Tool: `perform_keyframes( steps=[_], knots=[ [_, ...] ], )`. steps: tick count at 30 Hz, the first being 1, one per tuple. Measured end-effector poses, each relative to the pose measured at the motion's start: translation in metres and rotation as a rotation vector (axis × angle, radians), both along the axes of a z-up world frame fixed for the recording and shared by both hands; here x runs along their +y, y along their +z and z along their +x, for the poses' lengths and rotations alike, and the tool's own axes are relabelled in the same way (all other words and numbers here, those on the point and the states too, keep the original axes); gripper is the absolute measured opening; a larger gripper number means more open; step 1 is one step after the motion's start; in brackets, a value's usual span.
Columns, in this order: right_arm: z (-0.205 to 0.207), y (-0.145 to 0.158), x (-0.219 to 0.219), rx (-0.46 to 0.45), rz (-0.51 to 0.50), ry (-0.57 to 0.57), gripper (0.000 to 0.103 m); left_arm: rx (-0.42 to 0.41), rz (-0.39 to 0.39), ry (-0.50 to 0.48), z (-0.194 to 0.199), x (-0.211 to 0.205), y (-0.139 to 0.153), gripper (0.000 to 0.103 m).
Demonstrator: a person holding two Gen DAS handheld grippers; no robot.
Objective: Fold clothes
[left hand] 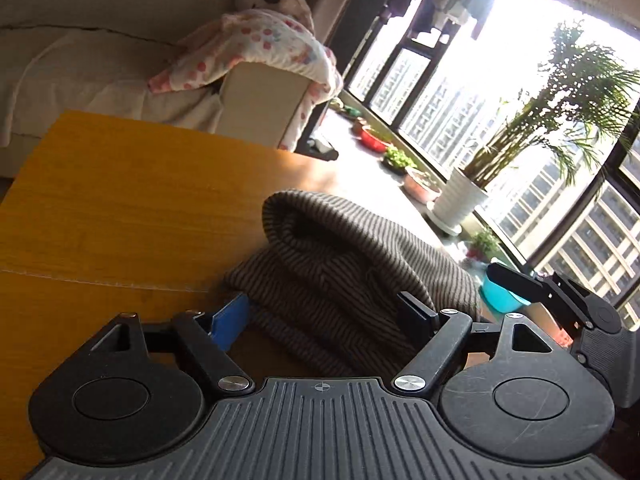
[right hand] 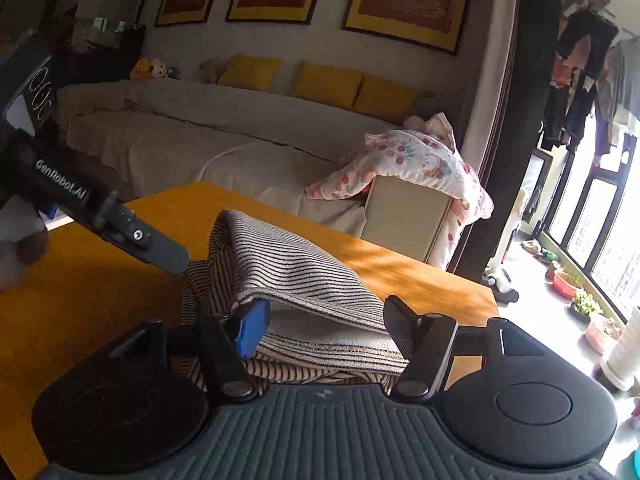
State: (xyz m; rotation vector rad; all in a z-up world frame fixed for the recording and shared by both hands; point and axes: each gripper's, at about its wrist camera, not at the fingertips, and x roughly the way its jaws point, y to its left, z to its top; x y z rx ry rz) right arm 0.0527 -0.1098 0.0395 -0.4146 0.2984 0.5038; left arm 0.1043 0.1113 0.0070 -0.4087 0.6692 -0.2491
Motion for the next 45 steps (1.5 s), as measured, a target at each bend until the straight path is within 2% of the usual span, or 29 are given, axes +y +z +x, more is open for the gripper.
perform_keyframes(
  steps=[2,5,7,10,12,16,19,20,21,22,25,26,27,30,31,32,33,34,35,36,40,42,45],
  knots=[
    [-0.009,-0.003,0.008,-0.048,-0.043,0.022,0.064,0.019,-0.011,0.018,0.002,0.001,-0.001,0.084],
    [-0.016,-0.002,0.007,-0.024,-0.102,0.077,0.064,0.039,-0.015,-0.010,0.005,0.001,-0.006,0.082],
    [-0.024,-0.001,0.004,-0.014,-0.116,0.100,0.065,0.050,-0.009,-0.032,0.005,-0.003,-0.010,0.076],
    [-0.040,0.005,0.001,-0.024,-0.079,0.135,0.078,0.056,0.045,-0.059,0.007,-0.016,-0.019,0.069],
    [-0.050,0.005,0.006,-0.060,-0.076,0.161,0.081,0.058,0.072,-0.060,0.008,-0.020,-0.022,0.070],
    [-0.051,-0.016,0.030,-0.129,-0.161,0.156,0.081,0.074,0.085,-0.044,0.009,-0.018,-0.028,0.070],
    [-0.039,-0.039,0.045,-0.091,-0.225,0.146,0.081,0.078,0.081,-0.029,0.004,-0.014,-0.027,0.065],
    [-0.037,-0.041,0.045,-0.102,-0.223,0.134,0.078,0.073,0.075,-0.028,0.001,-0.012,-0.025,0.065],
    [-0.036,-0.040,0.043,-0.117,-0.215,0.120,0.062,0.067,0.068,-0.029,-0.002,-0.010,-0.023,0.065],
    [-0.035,-0.039,0.041,-0.132,-0.207,0.105,0.056,0.062,0.047,-0.035,-0.003,-0.009,-0.021,0.065],
    [-0.038,-0.038,0.037,-0.200,-0.241,0.073,0.054,0.061,-0.039,-0.076,-0.001,-0.011,-0.019,0.063],
    [-0.038,-0.041,0.038,-0.220,-0.272,0.066,0.057,0.064,-0.052,-0.091,0.001,-0.014,-0.020,0.062],
    [-0.037,-0.045,0.038,-0.232,-0.302,0.060,0.068,0.068,-0.062,-0.107,0.003,-0.017,-0.021,0.059],
    [-0.029,-0.052,0.037,-0.221,-0.302,0.056,0.076,0.096,-0.037,-0.126,0.009,-0.030,-0.031,0.046],
    [-0.026,-0.054,0.036,-0.216,-0.298,0.056,0.076,0.094,-0.030,-0.126,0.008,-0.031,-0.031,0.046],
    [-0.023,-0.056,0.036,-0.210,-0.294,0.056,0.074,0.091,-0.025,-0.126,0.006,-0.031,-0.031,0.045],
    [-0.019,-0.055,0.034,-0.199,-0.282,0.060,0.058,0.092,-0.030,-0.133,0.005,-0.031,-0.030,0.042],
    [-0.017,-0.051,0.031,-0.199,-0.266,0.064,0.047,0.094,-0.037,-0.140,0.004,-0.030,-0.030,0.037],
    [-0.017,-0.042,0.029,-0.223,-0.250,0.058,0.030,0.098,-0.046,-0.144,0.004,-0.029,-0.031,0.037],
    [-0.019,-0.030,0.027,-0.261,-0.231,0.050,0.026,0.102,-0.054,-0.147,0.004,-0.028,-0.034,0.035],
    [-0.045,0.021,0.030,-0.409,-0.193,0.124,0.024,0.115,-0.120,-0.149,0.008,-0.024,-0.042,0.033],
    [-0.059,0.018,0.037,-0.407,-0.222,0.186,0.024,0.114,-0.134,-0.151,0.009,-0.022,-0.044,0.033],
    [-0.065,-0.016,0.047,-0.348,-0.305,0.225,0.024,0.115,-0.148,-0.151,0.005,-0.016,-0.044,0.033]
  ],
)
